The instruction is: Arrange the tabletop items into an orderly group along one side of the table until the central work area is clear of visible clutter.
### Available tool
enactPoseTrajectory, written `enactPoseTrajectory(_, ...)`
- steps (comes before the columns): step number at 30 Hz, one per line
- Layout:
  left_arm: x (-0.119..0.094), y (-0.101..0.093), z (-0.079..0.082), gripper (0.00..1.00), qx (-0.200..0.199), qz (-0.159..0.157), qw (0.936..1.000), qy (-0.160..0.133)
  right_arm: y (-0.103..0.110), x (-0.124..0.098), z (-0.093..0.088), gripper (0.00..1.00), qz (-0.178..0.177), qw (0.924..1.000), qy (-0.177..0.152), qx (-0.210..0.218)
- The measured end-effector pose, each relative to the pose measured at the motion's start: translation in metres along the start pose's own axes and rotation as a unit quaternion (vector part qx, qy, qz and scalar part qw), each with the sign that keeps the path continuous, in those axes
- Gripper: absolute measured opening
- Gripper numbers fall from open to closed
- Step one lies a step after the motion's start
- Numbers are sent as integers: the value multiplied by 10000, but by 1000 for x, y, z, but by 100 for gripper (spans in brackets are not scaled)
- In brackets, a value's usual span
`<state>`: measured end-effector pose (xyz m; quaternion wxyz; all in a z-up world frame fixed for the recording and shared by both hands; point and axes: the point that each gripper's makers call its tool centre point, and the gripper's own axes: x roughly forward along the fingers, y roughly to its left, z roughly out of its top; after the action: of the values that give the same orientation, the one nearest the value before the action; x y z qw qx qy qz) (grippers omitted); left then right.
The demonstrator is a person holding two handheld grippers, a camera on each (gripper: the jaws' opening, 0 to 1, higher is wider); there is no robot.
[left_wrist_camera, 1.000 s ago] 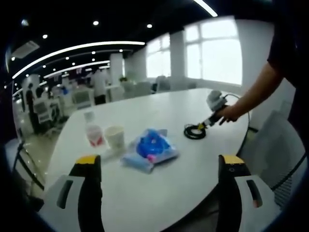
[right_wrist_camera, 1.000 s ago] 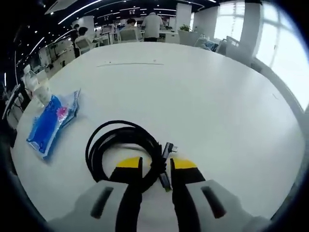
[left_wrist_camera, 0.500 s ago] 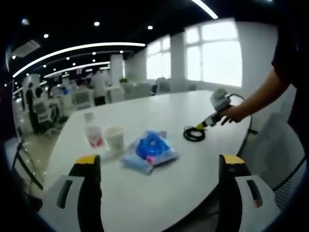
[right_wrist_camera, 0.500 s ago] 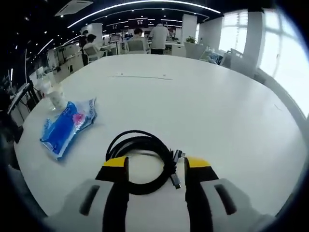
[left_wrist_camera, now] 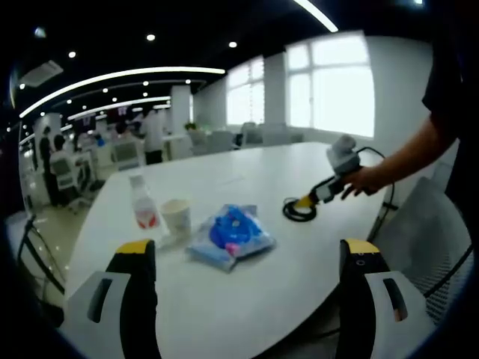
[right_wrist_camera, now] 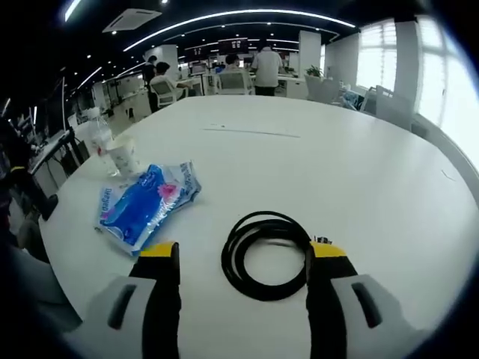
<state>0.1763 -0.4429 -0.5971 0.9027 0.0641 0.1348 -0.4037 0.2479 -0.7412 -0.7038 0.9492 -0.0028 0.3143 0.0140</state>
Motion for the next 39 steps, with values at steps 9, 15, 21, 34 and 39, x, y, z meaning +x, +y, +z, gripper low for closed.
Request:
enactPoseTrajectory(9, -1, -1, 4, 100, 77, -40, 9999, -107, 36, 3, 1, 79, 303, 9994, -40, -182)
enactPoseTrajectory(15, -2, -1, 4, 100, 119, -30, 9999, -93, 56, 5, 1, 83, 501, 9982, -58, -318)
enactPoseTrajectory(21, -2, 0, 3, 100, 159, -50, 9998, -104, 81, 7, 6, 88, 756, 9960, -177, -444)
enactPoseTrajectory(34, -3, -1, 1, 100, 325, -77, 9994, -49, 113, 15, 10, 90, 1020, 9926, -237, -609)
enactPoseTrajectory(39, -4, 0, -1, 100, 374, -67, 9993, -15, 123, 18, 11, 86, 1078, 9918, -269, -627)
